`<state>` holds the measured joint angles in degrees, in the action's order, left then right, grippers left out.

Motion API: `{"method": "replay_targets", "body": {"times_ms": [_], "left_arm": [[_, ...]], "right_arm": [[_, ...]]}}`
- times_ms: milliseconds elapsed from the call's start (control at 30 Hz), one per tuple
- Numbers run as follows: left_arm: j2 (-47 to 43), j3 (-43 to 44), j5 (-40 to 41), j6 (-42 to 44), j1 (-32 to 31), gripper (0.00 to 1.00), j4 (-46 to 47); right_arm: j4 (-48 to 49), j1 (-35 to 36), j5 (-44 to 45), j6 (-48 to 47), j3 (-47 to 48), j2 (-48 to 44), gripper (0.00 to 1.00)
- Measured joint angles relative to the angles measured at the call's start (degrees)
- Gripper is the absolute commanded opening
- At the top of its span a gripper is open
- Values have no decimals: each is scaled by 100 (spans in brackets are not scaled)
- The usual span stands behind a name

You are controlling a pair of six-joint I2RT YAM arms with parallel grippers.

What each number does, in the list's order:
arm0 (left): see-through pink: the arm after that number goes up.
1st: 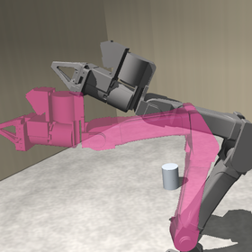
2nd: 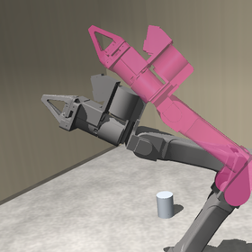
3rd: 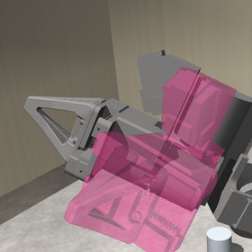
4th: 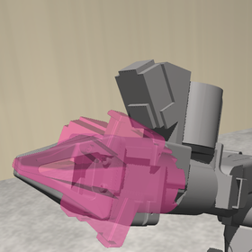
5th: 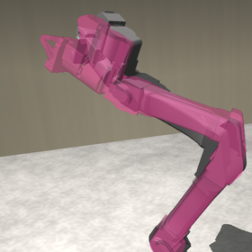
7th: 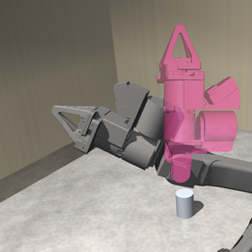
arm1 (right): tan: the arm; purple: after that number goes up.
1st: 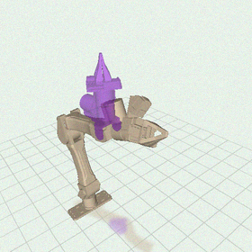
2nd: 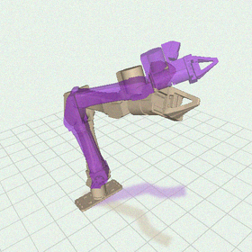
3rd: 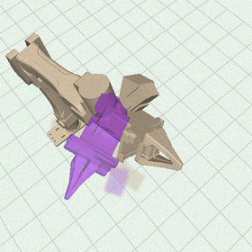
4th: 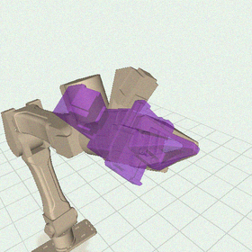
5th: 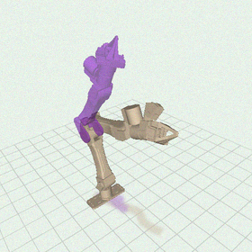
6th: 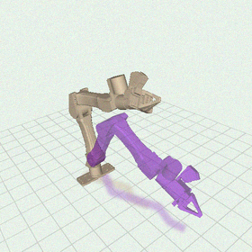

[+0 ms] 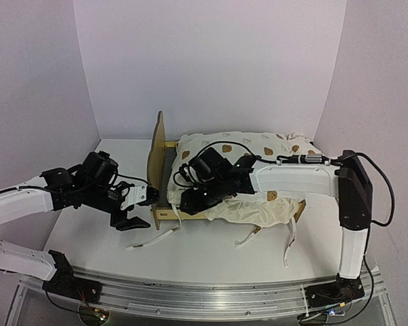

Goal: Set up the pet bed

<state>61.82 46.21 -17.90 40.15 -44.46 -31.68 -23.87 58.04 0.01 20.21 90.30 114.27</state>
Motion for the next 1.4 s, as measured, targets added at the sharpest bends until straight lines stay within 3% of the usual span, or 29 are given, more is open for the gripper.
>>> {"method": "replay_targets", "body": {"times_ms": [267,600,967,1233,1400], "left_arm": [[1444,1662,567,-730,-1240,72,-242],[3299,2752,1854,-1024,-1293,73,-673],[4515,3584,2331,-1070,-1239,76,-889],[4828,3744,2127,-1186,-830,64,-1003],[4983,3747,1963,-1201,-803,44,-1043]], "right_arm": [[-425,-76,-219,60,-1109,-1585,55],[-560,-175,34,243,-2003,-2224,55],[-499,-173,96,249,-2253,-2280,55],[-294,-170,-24,258,-2455,-2311,54],[37,-129,-219,219,-2622,-2311,53]]}}
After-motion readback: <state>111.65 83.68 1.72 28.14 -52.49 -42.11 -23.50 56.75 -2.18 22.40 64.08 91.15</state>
